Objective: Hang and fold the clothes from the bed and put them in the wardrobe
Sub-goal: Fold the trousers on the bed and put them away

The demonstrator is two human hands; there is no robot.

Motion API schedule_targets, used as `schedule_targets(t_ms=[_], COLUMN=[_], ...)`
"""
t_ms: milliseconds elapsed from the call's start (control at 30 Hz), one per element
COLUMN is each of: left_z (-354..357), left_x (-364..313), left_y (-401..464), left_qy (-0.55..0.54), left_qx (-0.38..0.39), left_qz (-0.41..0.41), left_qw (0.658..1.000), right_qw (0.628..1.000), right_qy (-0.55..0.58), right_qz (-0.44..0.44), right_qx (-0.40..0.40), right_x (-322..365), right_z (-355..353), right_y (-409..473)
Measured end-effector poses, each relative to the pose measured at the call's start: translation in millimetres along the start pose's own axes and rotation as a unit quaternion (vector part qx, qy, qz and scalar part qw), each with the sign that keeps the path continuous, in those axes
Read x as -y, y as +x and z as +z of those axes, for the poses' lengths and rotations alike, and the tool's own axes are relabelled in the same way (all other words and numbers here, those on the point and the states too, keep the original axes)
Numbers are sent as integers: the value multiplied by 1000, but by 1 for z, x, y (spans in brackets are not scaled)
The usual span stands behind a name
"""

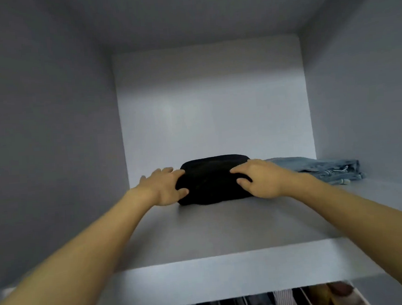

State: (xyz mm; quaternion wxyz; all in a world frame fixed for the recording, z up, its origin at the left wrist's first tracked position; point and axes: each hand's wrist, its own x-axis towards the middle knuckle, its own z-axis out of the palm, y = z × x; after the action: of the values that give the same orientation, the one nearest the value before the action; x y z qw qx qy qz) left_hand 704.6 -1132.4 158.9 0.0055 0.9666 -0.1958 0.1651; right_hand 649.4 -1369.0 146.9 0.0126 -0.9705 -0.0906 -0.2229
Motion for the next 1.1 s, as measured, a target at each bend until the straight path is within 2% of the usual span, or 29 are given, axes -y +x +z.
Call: schedule_targets(t_ms=[100, 167, 233, 333, 433, 500, 600, 700, 767, 867, 900, 933, 1100], left_z=[4, 10, 21, 48, 86, 118, 161, 195, 215, 231, 232, 228, 184], left_x=[-14, -26, -42, -56, -63, -72, -93, -116, -132, -145, -148, -147, -135], left_y=[-63, -100, -151, -220, -300, -371, -466, -562, -628, -724, -768, -797, -947], left_qy=[20, -8, -32, -77, -115, -124, -138, -170, -187, -208, -210, -204, -126], left_qx=[-56, -129, -208, -266, -229, -181, -124, -59, -23, -3, -5, -6, -39], left_qz=[-73, -95, -122, -171, -273, -350, -416, -490, -551, -646, -685, -709, -810], left_qw=[996, 987, 970, 945, 927, 911, 890, 853, 813, 735, 698, 675, 572], right_qw=[996, 982, 934, 861, 833, 830, 837, 828, 810, 758, 729, 703, 592], right_qy=[67, 138, 249, 396, 501, 530, 510, 461, 413, 334, 310, 295, 276], right_qz=[-51, -79, -145, -195, -182, -168, -174, -203, -253, -363, -404, -431, -532], right_qx=[-31, -101, -210, -251, -148, -42, 98, 248, 330, 426, 458, 482, 539], right_x=[34, 57, 84, 115, 143, 169, 204, 254, 293, 350, 379, 399, 533], right_z=[5, 18, 33, 62, 99, 134, 179, 204, 215, 224, 226, 226, 201], right_y=[-33, -59, -100, -160, -219, -263, -319, -381, -425, -489, -516, -533, -632])
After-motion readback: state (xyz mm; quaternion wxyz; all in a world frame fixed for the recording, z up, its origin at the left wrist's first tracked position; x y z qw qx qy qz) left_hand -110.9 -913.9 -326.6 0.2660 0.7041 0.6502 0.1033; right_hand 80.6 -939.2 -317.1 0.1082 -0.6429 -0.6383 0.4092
